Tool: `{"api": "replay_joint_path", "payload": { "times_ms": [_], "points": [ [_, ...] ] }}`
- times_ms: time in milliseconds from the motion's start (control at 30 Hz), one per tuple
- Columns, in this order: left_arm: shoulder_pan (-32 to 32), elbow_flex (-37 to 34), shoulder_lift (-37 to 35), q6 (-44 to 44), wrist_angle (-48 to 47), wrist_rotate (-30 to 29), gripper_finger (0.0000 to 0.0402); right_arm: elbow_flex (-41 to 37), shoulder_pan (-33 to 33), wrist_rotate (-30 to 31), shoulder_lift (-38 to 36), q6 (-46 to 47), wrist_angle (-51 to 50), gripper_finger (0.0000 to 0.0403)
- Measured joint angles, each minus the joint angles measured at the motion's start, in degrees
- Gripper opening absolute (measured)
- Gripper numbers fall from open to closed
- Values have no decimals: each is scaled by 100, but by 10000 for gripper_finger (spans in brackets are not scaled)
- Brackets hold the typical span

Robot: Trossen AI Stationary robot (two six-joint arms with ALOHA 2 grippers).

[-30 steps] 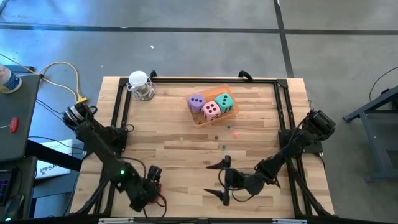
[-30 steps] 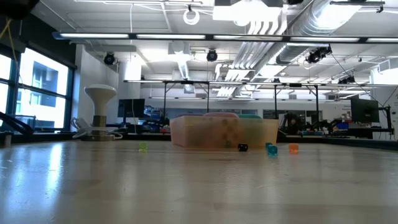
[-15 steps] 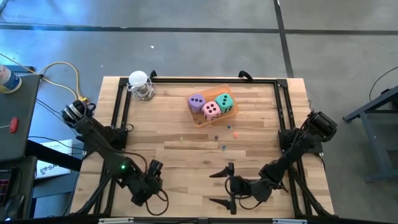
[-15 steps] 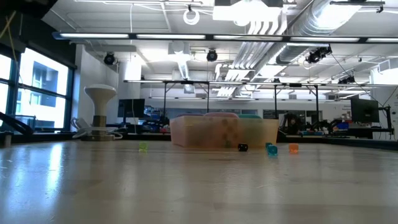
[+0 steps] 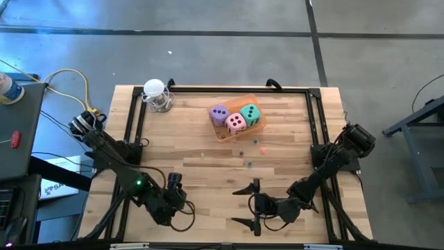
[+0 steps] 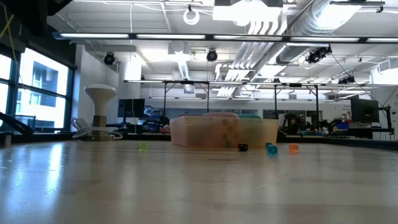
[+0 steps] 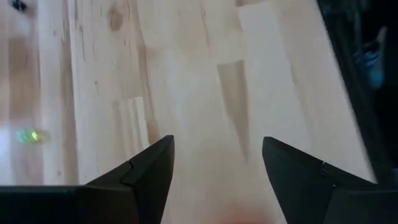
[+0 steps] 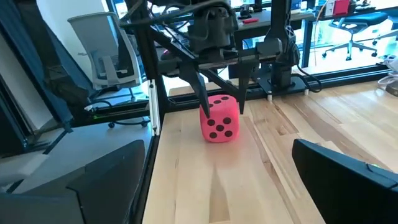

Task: Pick & Place Dice
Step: Put the big red die into the orange bin

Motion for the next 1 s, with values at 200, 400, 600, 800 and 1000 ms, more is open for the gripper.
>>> {"api": "replay_joint_path", "payload": {
  "times_ms": [200,400,600,800,1000],
  "points": [
    [-208,0,282,596,108,-640,286,0,13,-15,0,2,-2,400],
    [-311,2,517,569,551,-802,361,0,13,-13,0,4,-2,400],
    [-307,4,659,635,2115,120,394,0,11,-15,0,4,-4,400],
    [-309,4,838,1093,3258,1072,397,0,9,-15,0,8,-4,400],
    [-204,9,835,1857,3322,1001,397,0,9,-17,0,153,-4,400]
  ]
}}
